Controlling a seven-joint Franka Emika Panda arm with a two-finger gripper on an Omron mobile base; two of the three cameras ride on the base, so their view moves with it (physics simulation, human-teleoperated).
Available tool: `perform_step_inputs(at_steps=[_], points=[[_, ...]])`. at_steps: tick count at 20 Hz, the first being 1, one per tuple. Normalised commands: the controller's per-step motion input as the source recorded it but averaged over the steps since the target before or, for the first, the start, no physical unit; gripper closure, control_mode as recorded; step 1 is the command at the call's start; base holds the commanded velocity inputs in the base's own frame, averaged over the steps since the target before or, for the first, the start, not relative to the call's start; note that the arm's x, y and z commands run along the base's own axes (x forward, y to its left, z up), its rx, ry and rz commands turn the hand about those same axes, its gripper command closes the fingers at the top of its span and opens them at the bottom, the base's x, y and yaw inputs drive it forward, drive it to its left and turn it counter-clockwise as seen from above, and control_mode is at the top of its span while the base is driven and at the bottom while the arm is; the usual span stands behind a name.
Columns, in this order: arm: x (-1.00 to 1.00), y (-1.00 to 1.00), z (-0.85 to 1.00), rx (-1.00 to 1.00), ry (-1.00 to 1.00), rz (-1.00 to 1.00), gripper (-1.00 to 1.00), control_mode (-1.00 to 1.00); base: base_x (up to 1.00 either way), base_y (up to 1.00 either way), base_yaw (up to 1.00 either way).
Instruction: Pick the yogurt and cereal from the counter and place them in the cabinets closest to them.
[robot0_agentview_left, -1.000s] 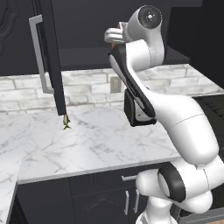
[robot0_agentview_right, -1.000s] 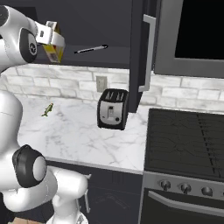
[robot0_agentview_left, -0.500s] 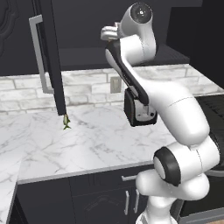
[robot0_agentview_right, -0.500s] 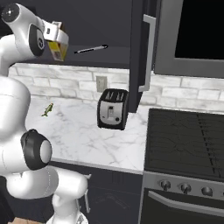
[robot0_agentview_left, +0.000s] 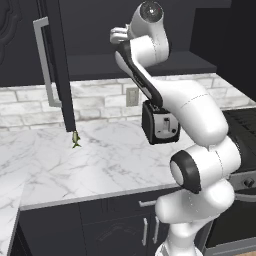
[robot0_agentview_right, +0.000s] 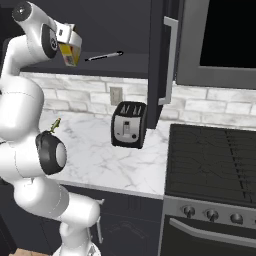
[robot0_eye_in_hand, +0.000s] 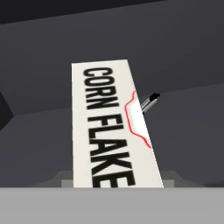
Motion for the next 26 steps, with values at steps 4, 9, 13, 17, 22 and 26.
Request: perform_step_inputs(at_steps=[4,9,13,17,22,26], points=[[0.50,0.09,0.00,0.00,0.00,0.00,1.00,-1.00,0.00,0.00,0.00],[0.48,0.07,0.00,0.00,0.00,0.00,1.00,-1.00,0.00,0.00,0.00],[0.47,0.07,0.00,0.00,0.00,0.00,1.00,-1.00,0.00,0.00,0.00],[0.44,0.10,0.00,0.00,0.00,0.00,1.00,-1.00,0.00,0.00,0.00],[0.42,0.12,-0.05,0.00,0.00,0.00,1.00,-1.00,0.00,0.00,0.00],[0.41,0.14,-0.01,0.00,0.03,0.00,1.00,-1.00,0.00,0.00,0.00]])
